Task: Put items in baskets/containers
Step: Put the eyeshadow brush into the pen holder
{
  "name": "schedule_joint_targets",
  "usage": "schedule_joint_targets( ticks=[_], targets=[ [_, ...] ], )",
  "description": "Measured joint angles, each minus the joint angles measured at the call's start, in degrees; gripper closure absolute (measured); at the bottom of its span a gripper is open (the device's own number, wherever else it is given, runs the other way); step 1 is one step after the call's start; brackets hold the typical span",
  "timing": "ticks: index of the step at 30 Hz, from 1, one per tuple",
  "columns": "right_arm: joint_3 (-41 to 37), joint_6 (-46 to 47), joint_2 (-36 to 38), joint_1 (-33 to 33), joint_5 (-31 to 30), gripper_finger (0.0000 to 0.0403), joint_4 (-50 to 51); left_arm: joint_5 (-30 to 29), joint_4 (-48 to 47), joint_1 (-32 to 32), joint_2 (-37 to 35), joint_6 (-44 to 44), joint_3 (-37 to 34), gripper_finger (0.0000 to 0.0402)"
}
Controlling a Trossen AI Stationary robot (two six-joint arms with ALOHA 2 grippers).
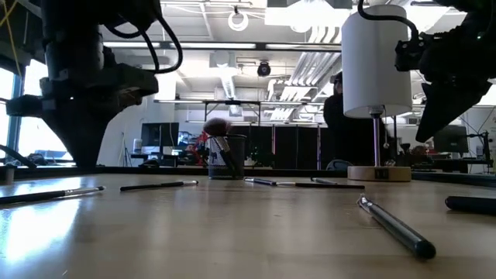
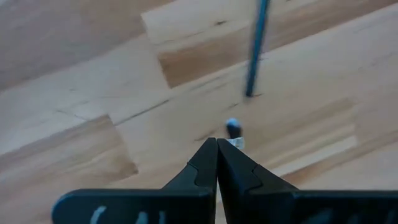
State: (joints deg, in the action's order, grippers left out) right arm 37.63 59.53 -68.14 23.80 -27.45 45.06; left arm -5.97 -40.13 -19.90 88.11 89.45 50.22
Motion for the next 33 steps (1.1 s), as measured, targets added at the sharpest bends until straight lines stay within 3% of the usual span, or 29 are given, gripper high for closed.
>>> schedule_joint_targets(
  ticks=[9,13,33],
  targets=[
    [0.0,-0.4,0.0,0.0,-1.2,0.0402,-0.6,0.0,2.7,0.0,1.1,-0.1,0.0,0.0321],
    [0.0,-0.4,0.0,0.0,-1.6,0.0401,-1.7,-3.0,2.8,0.0,1.1,-0.7,0.0,0.029],
    [0.0,-1.0,0.0,0.0,-1.1,0.0402,-3.0,-0.8,5.2,0.4,7.7,2.1,0.2,0.0299]
  ],
)
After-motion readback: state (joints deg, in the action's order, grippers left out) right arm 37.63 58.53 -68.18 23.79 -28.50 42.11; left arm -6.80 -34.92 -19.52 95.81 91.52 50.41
